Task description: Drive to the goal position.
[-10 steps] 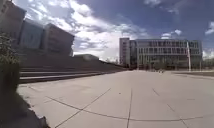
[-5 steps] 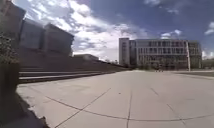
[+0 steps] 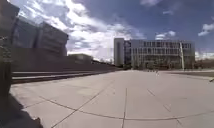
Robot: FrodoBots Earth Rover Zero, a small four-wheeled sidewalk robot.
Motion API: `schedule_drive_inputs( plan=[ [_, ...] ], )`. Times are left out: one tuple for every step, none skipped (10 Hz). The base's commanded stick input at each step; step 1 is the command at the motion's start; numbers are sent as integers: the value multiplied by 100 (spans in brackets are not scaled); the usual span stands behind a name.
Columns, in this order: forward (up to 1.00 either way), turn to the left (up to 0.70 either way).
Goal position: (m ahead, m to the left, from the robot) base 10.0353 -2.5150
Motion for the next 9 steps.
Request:
schedule_drive_inputs(
  plan=[
    [0,0],
    [0,0],
    [0,0],
    [0,0],
    [0,0],
    [0,-6],
    [0,-20],
    [0,-34],
    [0,-70]
  ],
)
